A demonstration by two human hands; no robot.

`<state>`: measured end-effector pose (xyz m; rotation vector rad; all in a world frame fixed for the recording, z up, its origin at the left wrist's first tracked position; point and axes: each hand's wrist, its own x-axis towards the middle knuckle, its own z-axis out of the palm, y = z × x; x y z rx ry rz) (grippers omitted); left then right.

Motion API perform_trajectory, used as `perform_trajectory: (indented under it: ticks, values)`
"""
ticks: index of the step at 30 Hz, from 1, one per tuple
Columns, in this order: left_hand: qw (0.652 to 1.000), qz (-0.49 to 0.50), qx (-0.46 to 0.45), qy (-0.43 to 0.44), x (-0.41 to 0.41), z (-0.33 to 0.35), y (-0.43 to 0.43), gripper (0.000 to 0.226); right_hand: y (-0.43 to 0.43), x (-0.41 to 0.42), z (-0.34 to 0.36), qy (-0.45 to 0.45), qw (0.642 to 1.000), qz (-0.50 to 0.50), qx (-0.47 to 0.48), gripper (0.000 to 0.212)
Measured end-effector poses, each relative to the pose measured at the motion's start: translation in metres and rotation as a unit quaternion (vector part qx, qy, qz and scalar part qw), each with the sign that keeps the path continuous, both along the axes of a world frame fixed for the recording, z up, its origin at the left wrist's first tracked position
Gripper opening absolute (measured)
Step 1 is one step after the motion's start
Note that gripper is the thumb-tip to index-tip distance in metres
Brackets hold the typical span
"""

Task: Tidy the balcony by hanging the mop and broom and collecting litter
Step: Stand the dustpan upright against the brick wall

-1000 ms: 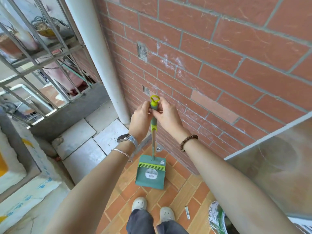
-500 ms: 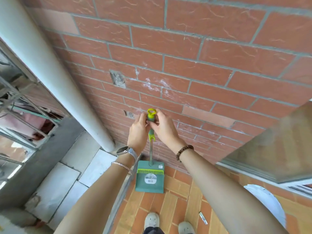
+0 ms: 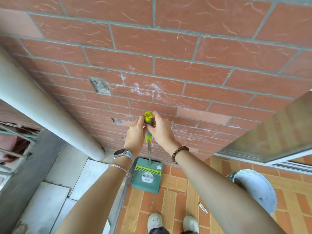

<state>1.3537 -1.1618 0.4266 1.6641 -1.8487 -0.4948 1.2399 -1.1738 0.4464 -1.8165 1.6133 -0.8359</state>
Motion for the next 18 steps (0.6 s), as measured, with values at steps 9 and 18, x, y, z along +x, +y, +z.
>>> perform_trajectory:
  ticks: [9,18]
  values:
    - [1.0,-0.004,-0.001,0.021,0.005,-0.003,-0.012,0.023,-0.012,0.003,-0.001,0.005,1.0,-0.01,0.005,0.024]
    - [1.0,0.014,0.01,0.01,0.006,-0.003,-0.008,0.02,-0.013,0.006,0.005,0.028,0.999,0.012,0.026,0.022]
